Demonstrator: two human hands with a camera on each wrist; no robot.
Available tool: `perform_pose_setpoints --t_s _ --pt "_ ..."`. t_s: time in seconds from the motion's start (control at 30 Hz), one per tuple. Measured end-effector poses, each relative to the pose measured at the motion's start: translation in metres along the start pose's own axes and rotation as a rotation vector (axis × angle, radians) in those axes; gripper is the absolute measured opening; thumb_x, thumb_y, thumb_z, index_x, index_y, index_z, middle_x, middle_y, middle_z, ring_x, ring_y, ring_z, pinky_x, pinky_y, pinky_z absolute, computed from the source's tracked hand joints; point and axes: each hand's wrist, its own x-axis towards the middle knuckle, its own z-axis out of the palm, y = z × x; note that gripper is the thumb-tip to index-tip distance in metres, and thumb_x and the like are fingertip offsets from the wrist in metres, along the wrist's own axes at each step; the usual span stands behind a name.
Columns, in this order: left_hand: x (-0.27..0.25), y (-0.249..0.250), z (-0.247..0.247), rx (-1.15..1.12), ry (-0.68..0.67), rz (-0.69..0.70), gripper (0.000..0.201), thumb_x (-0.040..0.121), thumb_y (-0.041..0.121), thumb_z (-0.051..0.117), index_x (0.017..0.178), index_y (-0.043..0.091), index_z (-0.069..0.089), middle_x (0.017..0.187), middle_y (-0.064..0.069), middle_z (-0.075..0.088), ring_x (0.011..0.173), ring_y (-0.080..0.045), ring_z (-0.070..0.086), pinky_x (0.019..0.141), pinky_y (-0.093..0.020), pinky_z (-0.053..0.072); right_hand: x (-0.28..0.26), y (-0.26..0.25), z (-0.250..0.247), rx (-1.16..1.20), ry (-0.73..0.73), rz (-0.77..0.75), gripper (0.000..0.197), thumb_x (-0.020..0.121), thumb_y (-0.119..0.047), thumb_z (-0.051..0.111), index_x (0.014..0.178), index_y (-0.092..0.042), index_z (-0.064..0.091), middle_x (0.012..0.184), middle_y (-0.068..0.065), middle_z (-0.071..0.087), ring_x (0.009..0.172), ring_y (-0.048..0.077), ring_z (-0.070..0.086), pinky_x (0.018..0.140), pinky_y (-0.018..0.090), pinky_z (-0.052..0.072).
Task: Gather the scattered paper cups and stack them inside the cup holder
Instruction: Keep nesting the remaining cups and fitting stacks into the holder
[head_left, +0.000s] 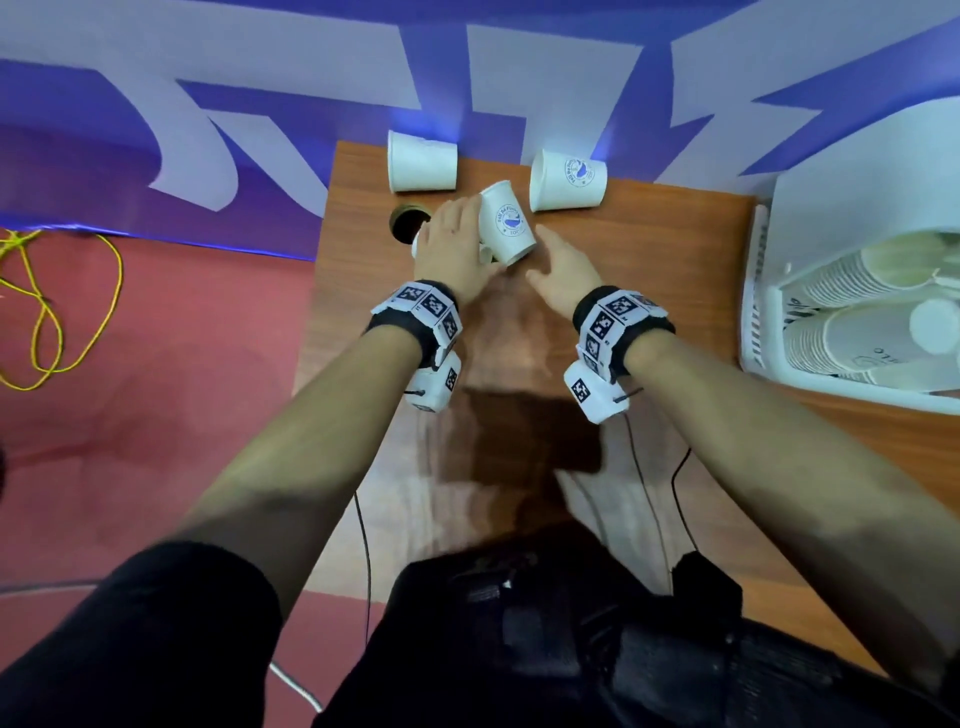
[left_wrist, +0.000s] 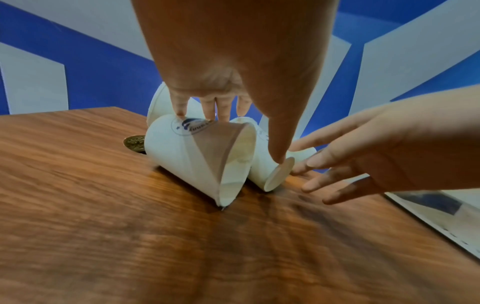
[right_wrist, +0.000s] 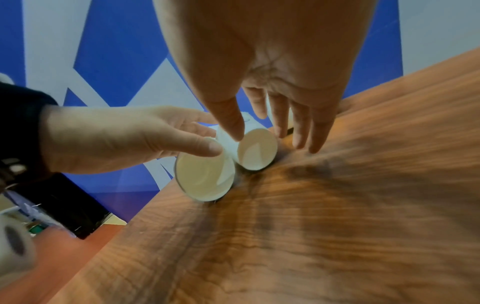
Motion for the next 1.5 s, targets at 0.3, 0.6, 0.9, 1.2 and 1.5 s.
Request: perform_pose_setpoints --t_s 0.3,0.6,0.9,1.2,1.5 --pt "-0.011 0.002 0.011 0.169 -0.132 0.013 0.093 0.082 0.046 0.066 0.151 0.009 0.015 0.153 -0.012 0.024 0.147 -0.027 0.006 0.117 -0.055 0.003 0.009 -0.004 0.014 0.255 0.046 0.061 0.057 0.086 -0.008 0.053 0.141 -0.018 0.039 0.131 0.005 0.056 0.117 0.020 0.054 0.100 0.030 0.040" --pt "-0.036 0.041 0.008 0.122 -0.106 0.136 0.092 0.082 0.055 0.062 0.151 0.012 0.018 0.149 -0.012 0.030 0.144 -0.028 0.014 0.117 -0.053 0.004 -0.031 0.031 -0.011 0.416 0.188 0.088 0.050 0.089 -0.013 0.054 0.137 -0.023 0.044 0.118 0.003 0.059 0.107 0.017 0.058 0.093 0.032 0.047" --pt "-0.068 0.129 -0.007 -0.039 0.002 0.368 0.084 0.079 0.058 0.055 0.146 0.012 0.032 0.142 -0.008 0.041 0.129 -0.027 0.040 0.111 -0.041 0.028 -0.110 0.070 -0.057 0.572 0.378 0.012 0.051 0.087 -0.026 0.062 0.135 -0.022 0.045 0.112 -0.001 0.061 0.100 0.012 0.061 0.089 0.031 0.051" --pt "-0.114 0.221 0.022 -0.103 -0.006 0.504 0.080 0.083 0.045 0.066 0.146 0.010 0.031 0.143 -0.008 0.036 0.129 -0.026 0.039 0.105 -0.038 0.039 -0.185 0.131 -0.103 0.599 0.508 0.023 0.049 0.085 -0.022 0.067 0.130 -0.018 0.051 0.099 -0.007 0.057 0.085 0.007 0.057 0.066 0.009 0.044" --pt "-0.134 0.318 0.050 -0.103 0.001 0.587 0.076 0.086 0.045 0.064 0.146 0.010 0.032 0.148 -0.013 0.033 0.134 -0.030 0.034 0.110 -0.041 0.033 -0.242 0.193 -0.165 0.613 0.592 -0.021 0.053 0.086 -0.016 0.067 0.134 -0.013 0.047 0.102 0.002 0.054 0.083 0.006 0.053 0.063 0.005 0.041"
